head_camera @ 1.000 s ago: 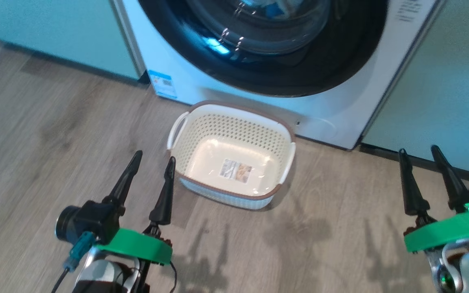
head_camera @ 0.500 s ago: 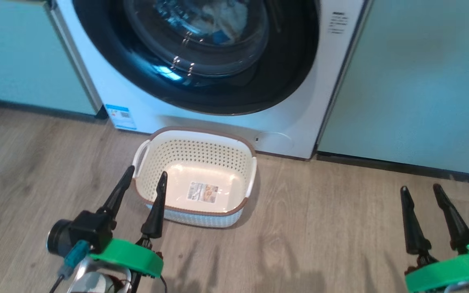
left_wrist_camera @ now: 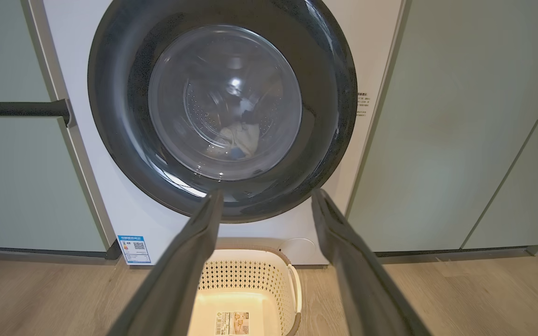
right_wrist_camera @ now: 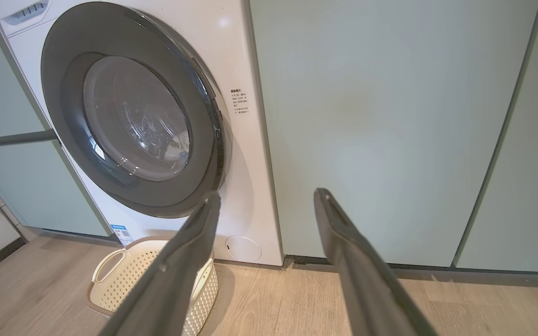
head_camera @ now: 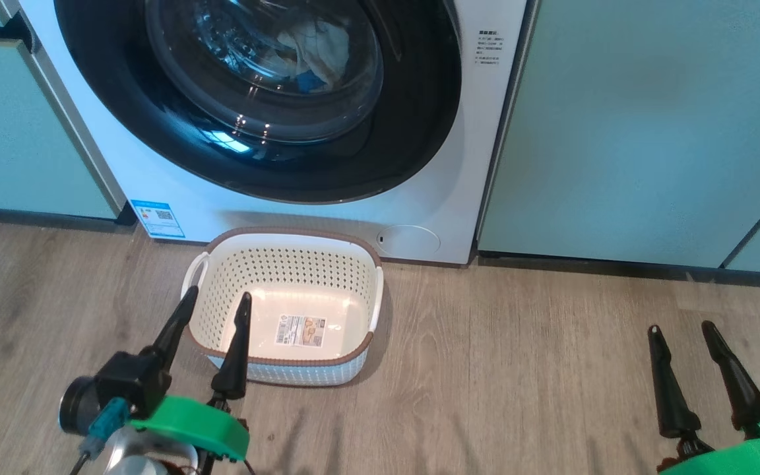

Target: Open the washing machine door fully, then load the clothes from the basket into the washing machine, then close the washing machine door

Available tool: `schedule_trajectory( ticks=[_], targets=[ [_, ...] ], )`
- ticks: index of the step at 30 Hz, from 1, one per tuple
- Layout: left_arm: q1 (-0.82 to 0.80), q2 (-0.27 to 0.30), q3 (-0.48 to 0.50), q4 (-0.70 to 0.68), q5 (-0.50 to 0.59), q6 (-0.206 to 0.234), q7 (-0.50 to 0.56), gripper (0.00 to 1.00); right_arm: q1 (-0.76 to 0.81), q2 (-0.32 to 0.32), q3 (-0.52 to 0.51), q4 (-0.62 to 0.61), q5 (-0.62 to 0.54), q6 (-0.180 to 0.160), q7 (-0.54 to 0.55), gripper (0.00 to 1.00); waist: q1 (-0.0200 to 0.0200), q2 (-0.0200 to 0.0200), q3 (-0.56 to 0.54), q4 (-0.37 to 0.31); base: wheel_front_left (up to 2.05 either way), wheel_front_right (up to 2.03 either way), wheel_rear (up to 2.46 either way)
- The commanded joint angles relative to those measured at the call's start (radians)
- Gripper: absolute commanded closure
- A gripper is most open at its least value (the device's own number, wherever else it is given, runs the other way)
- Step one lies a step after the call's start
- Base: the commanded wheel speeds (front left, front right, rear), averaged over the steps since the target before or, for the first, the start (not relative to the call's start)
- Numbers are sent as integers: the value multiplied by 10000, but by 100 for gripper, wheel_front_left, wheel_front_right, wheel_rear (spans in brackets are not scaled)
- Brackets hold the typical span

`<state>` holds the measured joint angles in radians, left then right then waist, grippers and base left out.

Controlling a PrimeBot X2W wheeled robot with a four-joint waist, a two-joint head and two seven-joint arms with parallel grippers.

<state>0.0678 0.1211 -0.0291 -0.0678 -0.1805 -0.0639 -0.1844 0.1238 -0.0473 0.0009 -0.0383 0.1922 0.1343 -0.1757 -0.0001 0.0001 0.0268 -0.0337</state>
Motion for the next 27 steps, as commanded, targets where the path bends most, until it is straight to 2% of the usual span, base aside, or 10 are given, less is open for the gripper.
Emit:
schedule_trajectory(
  ticks=[1, 27],
  targets=[
    [-310, 212, 456, -373, -72, 69, 35, 0, -263, -31, 197, -395, -99, -36, 2, 0, 1, -1, 5, -11, 0, 0, 0],
    [-268, 377, 404, -466, -162, 358, 156, 0, -295, -30, 13, -355, -120, -36, -39, 0, 1, -1, 134, -136, 0, 0, 0]
  ],
)
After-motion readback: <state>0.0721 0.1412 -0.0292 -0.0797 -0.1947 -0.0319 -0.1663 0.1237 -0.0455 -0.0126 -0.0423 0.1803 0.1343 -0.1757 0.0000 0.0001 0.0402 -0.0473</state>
